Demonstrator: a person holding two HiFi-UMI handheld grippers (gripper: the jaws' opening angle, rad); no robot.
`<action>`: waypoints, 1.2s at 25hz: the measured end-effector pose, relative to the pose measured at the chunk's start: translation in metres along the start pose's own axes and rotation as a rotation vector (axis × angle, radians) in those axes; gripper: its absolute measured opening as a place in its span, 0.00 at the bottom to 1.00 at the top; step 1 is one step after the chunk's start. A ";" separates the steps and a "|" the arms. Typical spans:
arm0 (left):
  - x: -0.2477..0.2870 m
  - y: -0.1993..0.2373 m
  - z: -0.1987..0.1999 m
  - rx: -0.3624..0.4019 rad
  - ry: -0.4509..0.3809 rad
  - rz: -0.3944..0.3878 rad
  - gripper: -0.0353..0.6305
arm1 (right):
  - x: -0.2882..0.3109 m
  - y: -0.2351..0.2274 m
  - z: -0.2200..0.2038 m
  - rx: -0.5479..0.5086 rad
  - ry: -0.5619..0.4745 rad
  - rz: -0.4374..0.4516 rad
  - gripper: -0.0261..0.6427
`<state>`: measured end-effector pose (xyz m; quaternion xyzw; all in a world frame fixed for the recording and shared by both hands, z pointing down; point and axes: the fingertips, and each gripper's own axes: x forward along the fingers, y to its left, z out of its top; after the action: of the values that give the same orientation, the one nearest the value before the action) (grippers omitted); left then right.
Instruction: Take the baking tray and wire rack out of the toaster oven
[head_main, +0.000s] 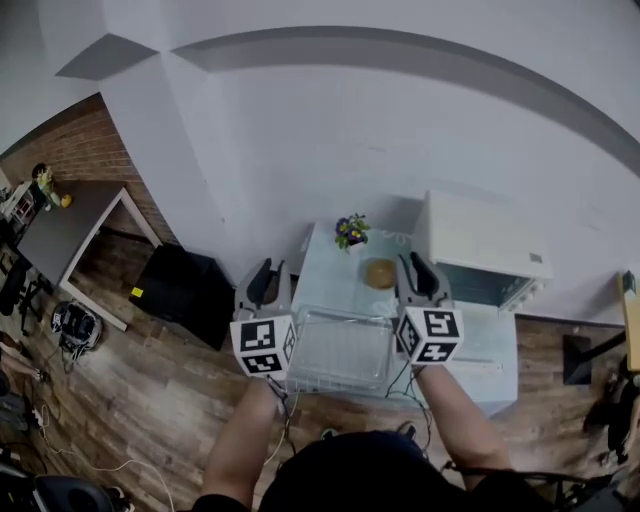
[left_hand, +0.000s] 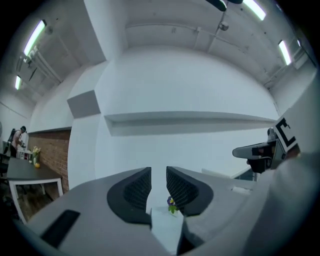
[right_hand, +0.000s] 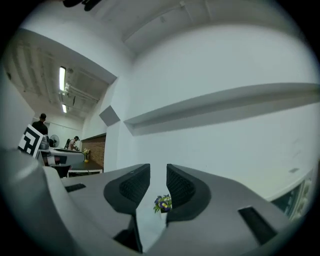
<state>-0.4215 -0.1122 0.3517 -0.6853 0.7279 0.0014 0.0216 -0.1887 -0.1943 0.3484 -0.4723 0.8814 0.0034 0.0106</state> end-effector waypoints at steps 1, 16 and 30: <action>-0.002 -0.001 0.011 0.015 -0.022 -0.003 0.19 | -0.003 0.002 0.014 -0.029 -0.034 -0.007 0.19; -0.011 -0.017 0.042 0.086 -0.097 -0.108 0.15 | -0.012 0.029 0.040 -0.139 -0.097 0.011 0.05; -0.007 -0.006 0.028 0.059 -0.076 -0.110 0.15 | -0.007 0.037 0.030 -0.134 -0.080 0.017 0.05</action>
<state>-0.4146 -0.1044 0.3246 -0.7228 0.6876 0.0049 0.0694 -0.2158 -0.1676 0.3180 -0.4640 0.8820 0.0812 0.0139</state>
